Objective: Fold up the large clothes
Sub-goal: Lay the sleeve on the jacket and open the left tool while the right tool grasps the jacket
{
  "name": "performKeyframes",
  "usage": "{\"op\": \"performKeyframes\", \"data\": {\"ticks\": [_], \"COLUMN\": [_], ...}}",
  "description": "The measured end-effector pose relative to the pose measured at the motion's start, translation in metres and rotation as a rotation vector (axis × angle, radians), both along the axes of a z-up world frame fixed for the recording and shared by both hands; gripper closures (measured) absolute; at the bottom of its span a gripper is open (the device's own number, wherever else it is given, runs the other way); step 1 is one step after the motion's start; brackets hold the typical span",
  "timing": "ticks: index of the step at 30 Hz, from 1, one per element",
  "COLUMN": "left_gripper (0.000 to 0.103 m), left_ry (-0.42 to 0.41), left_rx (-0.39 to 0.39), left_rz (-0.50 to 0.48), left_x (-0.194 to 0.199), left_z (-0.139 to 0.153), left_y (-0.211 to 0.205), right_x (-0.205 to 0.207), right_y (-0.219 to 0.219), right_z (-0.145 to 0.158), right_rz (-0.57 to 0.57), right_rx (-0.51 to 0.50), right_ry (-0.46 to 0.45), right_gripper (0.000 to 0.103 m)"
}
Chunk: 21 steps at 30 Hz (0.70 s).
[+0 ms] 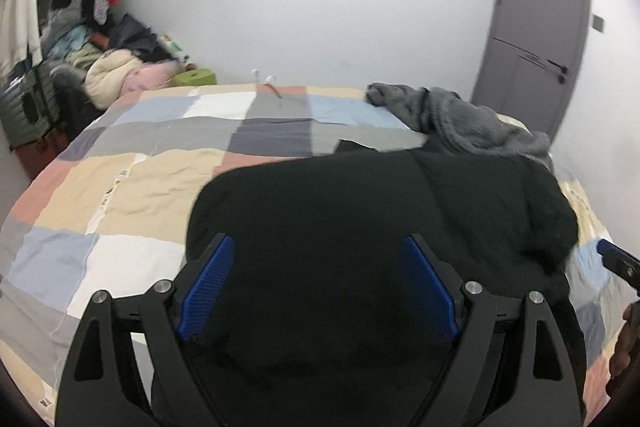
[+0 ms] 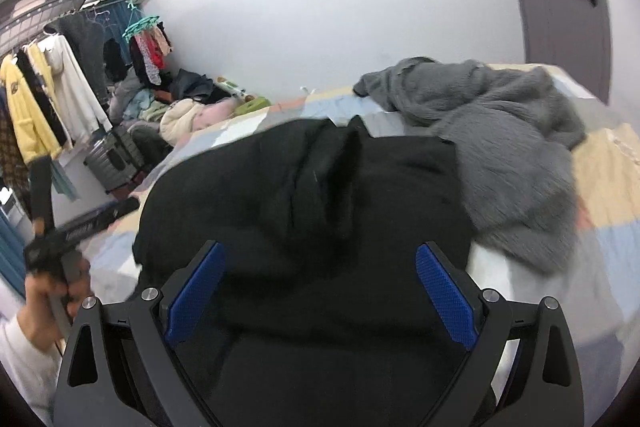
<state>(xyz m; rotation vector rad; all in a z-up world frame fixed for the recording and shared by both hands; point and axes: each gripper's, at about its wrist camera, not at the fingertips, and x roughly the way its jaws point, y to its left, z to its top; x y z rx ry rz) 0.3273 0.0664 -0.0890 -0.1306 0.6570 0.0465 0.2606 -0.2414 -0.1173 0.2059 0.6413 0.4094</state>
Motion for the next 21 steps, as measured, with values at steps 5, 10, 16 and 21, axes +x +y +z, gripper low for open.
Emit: {"op": "performKeyframes", "data": {"ticks": [5,10,16,21], "left_gripper": [0.016,0.016,0.018,0.018], "left_ry": [0.024,0.072,-0.018,0.035], "left_rx": [-0.024,-0.014,-0.046,0.041], "left_rz": [0.037,0.050,0.037,0.028], "left_x": [0.020,0.040,0.017,0.022], "left_z": [-0.010,-0.025,-0.007,-0.019], "left_y": [0.019,0.025,0.021,0.013], "right_x": [0.060,0.082,0.046,0.031], "right_y": [0.017,0.042,0.049,0.025], "right_z": [-0.011,-0.020,0.009,0.017], "right_rz": [-0.048,0.003,0.000,-0.068], "right_rx": [0.026,-0.032,-0.117,-0.088], "right_ry": [0.070,0.083,-0.031,-0.036], "right_gripper": [0.014,0.078,0.092,0.093]}}
